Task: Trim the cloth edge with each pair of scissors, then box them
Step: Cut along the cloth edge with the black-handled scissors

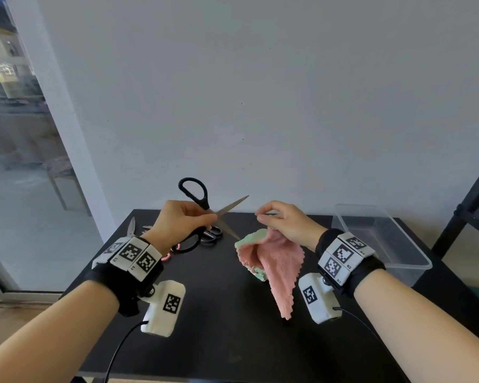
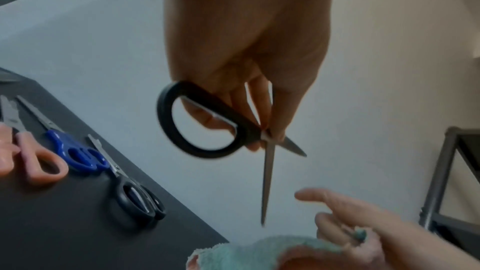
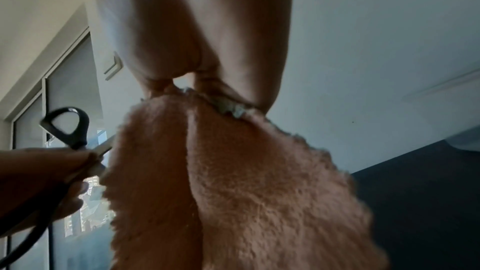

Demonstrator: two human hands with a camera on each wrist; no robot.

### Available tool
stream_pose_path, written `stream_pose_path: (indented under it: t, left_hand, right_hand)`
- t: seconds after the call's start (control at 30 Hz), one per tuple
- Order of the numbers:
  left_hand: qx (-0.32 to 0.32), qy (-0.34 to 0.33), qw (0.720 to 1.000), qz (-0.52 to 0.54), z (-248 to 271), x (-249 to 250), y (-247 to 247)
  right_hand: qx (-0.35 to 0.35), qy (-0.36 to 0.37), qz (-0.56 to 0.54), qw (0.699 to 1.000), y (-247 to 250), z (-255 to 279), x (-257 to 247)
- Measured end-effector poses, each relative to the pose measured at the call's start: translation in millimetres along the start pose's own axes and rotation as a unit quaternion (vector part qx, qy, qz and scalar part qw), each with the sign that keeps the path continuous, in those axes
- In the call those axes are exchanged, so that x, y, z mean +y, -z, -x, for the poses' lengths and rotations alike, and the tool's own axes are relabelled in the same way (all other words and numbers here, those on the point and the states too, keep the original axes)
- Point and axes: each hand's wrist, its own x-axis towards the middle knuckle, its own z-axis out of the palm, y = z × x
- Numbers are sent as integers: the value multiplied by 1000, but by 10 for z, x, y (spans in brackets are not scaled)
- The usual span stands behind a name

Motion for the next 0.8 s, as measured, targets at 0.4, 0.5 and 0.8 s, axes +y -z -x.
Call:
stream_pose_path:
  t: [0.4,0.5,0.8]
  left_hand:
    - [69,-93,985,-128,-55,-46,-184]
    - [41,-134,974,-176,-60,-69,-231]
    - [9,-183,945,-269,-47,-19,-302]
  right_hand:
    - [-45,-32,-73,996,-222,101,-315]
    - [-79,-55,-93,991,-251,102,-418]
    - [-99,-91,-136,981,-326,59,-413]
